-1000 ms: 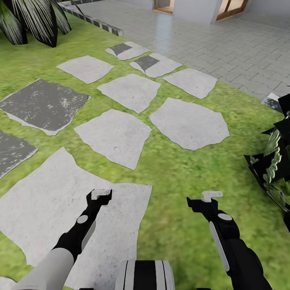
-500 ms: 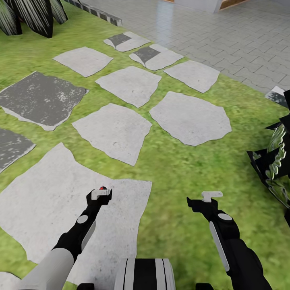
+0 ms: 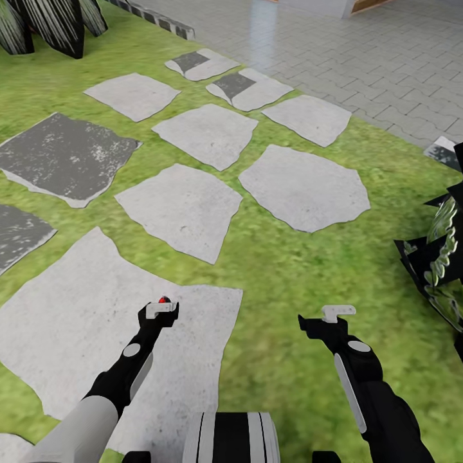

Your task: Pick up the pesticide atomizer in the garden and spray insectifuge to fully cover both potted plants in the garden.

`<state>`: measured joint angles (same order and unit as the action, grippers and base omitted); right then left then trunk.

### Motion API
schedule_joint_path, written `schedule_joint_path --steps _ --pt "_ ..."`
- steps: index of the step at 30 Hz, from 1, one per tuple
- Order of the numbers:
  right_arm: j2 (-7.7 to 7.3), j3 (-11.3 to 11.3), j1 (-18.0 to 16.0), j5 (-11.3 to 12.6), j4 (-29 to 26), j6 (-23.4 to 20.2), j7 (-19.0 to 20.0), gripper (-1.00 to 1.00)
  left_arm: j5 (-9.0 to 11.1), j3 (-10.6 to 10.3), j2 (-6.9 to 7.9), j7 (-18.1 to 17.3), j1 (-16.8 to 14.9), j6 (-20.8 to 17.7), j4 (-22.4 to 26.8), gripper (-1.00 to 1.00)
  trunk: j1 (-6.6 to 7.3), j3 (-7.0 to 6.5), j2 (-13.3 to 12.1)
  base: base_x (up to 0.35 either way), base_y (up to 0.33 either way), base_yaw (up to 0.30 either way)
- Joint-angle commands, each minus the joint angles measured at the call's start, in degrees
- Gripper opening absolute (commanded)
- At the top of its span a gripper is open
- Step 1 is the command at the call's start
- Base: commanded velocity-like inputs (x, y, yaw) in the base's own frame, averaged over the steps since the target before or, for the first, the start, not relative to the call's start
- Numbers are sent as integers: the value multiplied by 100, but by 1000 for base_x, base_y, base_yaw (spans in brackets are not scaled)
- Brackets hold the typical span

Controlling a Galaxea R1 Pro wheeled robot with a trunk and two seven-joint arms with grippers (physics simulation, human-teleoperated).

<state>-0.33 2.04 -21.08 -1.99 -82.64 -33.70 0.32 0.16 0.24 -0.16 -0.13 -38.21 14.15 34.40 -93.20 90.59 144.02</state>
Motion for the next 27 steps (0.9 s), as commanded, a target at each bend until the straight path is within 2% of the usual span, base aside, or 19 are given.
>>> schedule_joint_path --steps 1,27 --pt "-2 -1 -2 -20 -7 -31 3 100 2 2 -1 1 -2 18 -4 100 1 11 1 0 0 0" --pt "0 -1 -2 -20 -6 -31 3 100 2 3 -1 4 -2 18 4 100 -4 74 4 0 0 0"
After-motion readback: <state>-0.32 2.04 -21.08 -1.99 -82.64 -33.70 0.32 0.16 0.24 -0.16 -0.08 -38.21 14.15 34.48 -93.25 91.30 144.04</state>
